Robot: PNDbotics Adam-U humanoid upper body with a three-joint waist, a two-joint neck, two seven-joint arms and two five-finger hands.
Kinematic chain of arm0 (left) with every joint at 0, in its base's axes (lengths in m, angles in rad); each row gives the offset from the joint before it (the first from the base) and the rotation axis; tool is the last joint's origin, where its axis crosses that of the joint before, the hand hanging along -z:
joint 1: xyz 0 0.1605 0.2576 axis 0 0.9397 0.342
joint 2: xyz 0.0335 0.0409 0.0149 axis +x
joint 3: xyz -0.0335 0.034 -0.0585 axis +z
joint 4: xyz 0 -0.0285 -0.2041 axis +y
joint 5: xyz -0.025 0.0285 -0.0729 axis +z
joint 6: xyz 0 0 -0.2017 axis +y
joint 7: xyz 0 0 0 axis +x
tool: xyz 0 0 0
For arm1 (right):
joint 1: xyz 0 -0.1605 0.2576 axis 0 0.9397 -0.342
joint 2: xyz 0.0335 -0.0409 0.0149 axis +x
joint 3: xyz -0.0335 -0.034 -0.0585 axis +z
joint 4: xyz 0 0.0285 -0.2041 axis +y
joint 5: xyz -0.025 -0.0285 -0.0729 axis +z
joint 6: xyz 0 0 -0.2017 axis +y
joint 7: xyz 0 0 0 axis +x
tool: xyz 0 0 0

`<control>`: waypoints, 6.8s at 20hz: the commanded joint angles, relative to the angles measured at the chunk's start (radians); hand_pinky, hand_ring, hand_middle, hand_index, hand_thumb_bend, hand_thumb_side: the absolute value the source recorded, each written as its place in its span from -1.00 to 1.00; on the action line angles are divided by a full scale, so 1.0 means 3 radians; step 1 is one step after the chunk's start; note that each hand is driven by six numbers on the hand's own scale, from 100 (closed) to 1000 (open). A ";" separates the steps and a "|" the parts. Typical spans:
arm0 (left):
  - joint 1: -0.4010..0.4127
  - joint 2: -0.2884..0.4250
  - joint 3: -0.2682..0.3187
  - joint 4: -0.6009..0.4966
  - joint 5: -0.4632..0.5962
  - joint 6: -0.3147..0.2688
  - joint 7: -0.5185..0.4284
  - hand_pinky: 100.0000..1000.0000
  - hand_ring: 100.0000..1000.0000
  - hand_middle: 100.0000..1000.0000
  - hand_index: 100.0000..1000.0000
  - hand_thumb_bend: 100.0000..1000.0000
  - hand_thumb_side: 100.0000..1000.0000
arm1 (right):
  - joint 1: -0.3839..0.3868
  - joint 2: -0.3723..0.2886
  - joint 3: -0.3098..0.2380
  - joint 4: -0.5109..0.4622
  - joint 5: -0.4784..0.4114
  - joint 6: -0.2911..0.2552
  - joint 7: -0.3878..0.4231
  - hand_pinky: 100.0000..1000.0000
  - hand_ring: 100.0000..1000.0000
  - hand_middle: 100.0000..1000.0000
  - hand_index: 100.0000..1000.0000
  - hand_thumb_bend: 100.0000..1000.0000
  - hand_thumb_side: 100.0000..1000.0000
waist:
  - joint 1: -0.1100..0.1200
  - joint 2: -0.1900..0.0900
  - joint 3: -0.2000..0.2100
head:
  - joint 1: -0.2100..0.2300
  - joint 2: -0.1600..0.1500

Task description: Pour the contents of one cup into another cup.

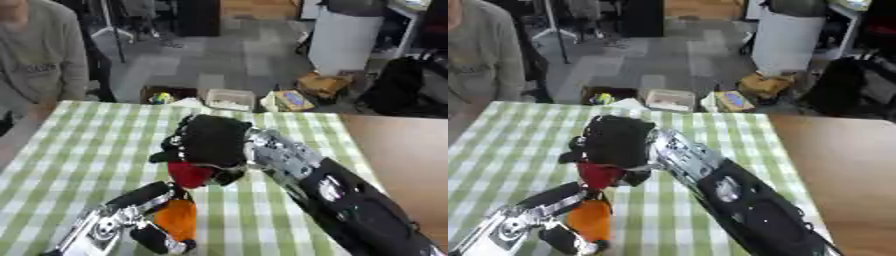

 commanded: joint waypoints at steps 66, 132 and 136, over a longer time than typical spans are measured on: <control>-0.0097 0.0022 0.0060 -0.0077 -0.0048 0.0004 -0.0046 -0.22 -0.27 -0.40 0.29 -0.38 -0.80 | -0.0215 -0.0167 0.0156 -0.0137 0.1152 -0.0177 -0.0549 0.26 -0.38 0.24 0.73 -1.00 -1.00 | -0.0052 -0.0102 -0.0039 | 0.0062 -0.0043; -0.0037 0.0099 0.0220 -0.0060 -0.0905 -0.0156 0.0503 -0.16 -0.26 -0.40 0.28 -0.20 -0.77 | -0.0007 -0.0328 -0.0267 -0.0866 0.0364 0.0272 -0.0337 0.15 -0.51 0.00 0.70 -1.00 -1.00 | 0.0031 -0.0063 -0.0078 | 0.0173 0.0184; -0.0018 0.0079 0.0217 -0.0048 -0.0948 -0.0187 0.0538 -0.17 -0.26 -0.40 0.28 -0.19 -0.76 | -0.0010 -0.0347 -0.0312 -0.0869 0.0339 0.0315 -0.0317 0.15 -0.51 0.01 0.70 -1.00 -1.00 | 0.0042 -0.0060 -0.0074 | 0.0168 0.0185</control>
